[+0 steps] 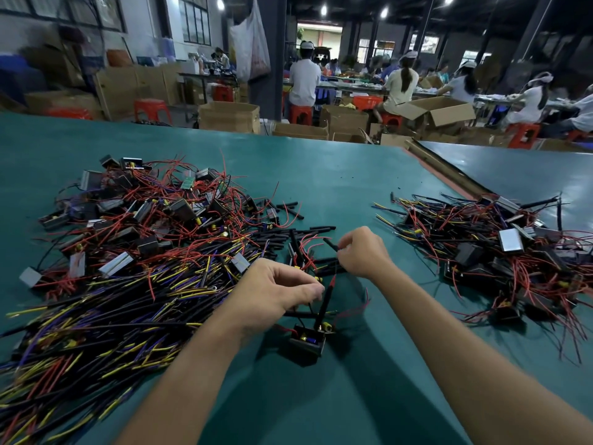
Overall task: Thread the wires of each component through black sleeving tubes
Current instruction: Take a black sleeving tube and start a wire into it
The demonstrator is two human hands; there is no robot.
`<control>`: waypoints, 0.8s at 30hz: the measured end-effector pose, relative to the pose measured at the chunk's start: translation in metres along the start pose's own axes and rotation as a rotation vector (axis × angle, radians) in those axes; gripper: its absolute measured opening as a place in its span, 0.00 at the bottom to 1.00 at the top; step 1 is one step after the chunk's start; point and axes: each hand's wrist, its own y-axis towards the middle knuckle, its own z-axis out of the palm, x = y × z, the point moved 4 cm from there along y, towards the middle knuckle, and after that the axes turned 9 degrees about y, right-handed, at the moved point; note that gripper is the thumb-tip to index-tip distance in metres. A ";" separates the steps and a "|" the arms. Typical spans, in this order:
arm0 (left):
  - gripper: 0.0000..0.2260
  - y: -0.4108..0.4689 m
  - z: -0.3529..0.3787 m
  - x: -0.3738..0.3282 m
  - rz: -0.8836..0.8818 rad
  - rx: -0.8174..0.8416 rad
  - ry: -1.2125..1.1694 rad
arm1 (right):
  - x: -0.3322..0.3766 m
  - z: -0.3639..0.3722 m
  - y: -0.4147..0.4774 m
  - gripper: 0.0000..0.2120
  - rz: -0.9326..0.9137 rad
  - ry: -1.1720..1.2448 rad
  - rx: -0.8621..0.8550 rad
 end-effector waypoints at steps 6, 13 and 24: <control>0.06 0.000 0.002 0.005 -0.083 0.056 -0.103 | 0.001 -0.012 -0.056 0.09 -0.132 0.554 0.015; 0.08 0.000 0.001 0.002 -0.070 0.036 -0.193 | 0.016 -0.011 -0.083 0.09 -0.153 0.778 0.500; 0.10 0.003 0.008 -0.004 0.105 -0.108 -0.059 | 0.014 -0.016 -0.091 0.05 -0.128 0.817 0.829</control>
